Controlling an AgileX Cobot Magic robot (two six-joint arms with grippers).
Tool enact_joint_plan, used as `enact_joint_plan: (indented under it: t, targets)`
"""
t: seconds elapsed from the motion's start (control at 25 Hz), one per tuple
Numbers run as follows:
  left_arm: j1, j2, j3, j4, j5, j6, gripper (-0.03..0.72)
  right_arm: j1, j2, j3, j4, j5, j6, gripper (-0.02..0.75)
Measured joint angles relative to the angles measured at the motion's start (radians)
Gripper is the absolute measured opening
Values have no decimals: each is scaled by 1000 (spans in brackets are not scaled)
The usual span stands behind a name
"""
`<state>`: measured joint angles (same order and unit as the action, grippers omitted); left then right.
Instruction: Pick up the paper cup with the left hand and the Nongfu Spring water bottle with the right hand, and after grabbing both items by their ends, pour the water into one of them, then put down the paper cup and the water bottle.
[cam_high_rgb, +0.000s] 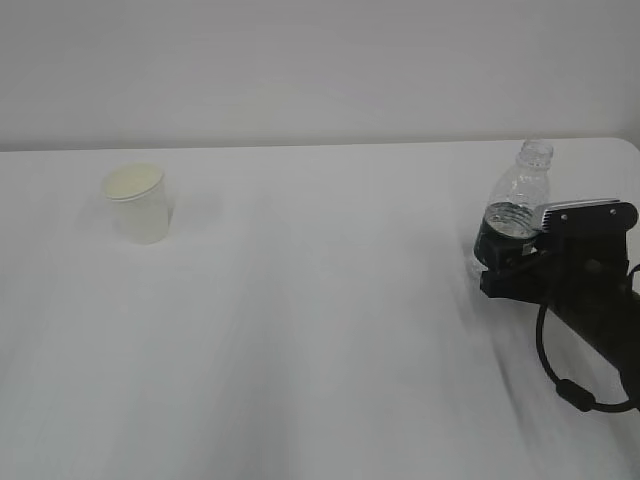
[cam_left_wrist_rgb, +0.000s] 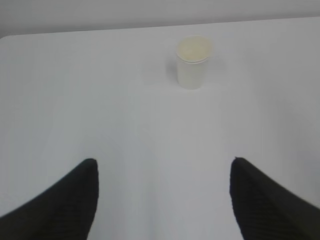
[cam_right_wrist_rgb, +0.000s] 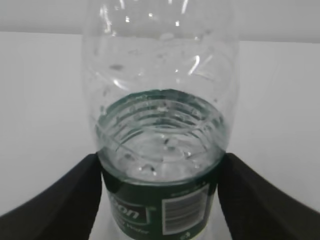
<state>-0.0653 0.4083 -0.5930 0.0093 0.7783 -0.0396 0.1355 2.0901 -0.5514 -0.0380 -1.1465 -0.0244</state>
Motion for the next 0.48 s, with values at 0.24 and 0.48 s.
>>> enact_joint_plan:
  t: [0.24, 0.48]
  targets:
    - [0, 0, 0, 0, -2, 0, 587, 0, 28, -23, 0, 0, 0, 536]
    - [0, 0, 0, 0, -2, 0, 587, 0, 35, -52, 0, 0, 0, 536]
